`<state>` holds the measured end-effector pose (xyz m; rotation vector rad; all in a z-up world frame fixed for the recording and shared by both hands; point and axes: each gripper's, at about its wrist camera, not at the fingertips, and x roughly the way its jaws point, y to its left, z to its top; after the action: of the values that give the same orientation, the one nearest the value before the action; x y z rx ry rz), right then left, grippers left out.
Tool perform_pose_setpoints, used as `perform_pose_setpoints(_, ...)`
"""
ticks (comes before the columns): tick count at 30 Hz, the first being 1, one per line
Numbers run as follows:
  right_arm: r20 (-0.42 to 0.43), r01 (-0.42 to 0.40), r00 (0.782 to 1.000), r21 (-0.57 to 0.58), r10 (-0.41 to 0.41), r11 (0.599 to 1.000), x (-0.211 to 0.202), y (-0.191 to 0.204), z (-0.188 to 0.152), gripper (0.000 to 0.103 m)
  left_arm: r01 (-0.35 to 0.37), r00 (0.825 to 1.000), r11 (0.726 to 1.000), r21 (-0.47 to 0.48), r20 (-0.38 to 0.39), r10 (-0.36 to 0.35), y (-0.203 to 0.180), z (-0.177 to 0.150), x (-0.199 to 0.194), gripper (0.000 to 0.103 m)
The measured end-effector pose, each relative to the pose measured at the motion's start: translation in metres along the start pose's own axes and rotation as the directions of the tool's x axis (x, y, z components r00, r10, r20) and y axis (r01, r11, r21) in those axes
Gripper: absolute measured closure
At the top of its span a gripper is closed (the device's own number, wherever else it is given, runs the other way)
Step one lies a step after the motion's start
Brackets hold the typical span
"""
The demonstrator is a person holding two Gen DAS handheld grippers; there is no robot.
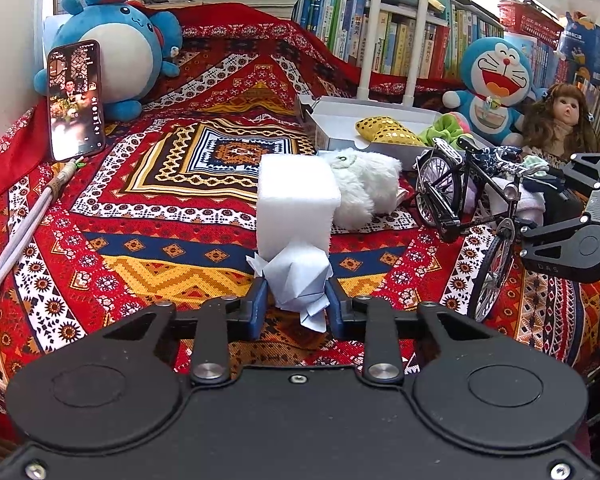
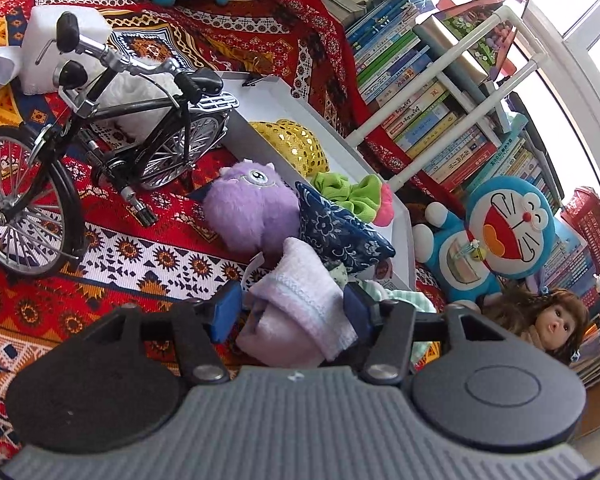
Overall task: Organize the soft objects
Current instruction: 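Close the left tool on the white paper while the right tool grips the pink fabric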
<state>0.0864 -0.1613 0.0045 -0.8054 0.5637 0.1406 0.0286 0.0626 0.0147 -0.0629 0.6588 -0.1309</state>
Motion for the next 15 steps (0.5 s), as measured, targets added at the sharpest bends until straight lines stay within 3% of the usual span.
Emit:
perform_pose_setpoints(3,0.001,0.005,1.000,0.021,-0.005,1.000,0.001,-0.001,-0.001,0.043,0.005,1.000,1.000,-0.001,0.003,-0.005,0.000,0.000,-0.003,0.074)
perform_pose_setpoints(5,0.008,0.002,1.000,0.041,-0.002,0.999,0.000,-0.003,-0.001,0.056,0.013,1.000,1.000,-0.001,0.005,-0.013,-0.001,0.000,-0.005,0.074)
perform_pose_setpoints(11,0.043,0.018,0.999,0.100,-0.022,0.995,-0.007,-0.007,-0.001,0.077,0.035,0.999,0.999,0.024,0.015,-0.035,-0.009,0.001,-0.016,0.075)
perform_pose_setpoints(15,0.072,0.026,0.997,0.158,-0.038,0.987,-0.016,-0.013,0.002,0.086,0.045,0.998,0.998,0.041,0.032,-0.046,-0.014,0.004,-0.025,0.075)
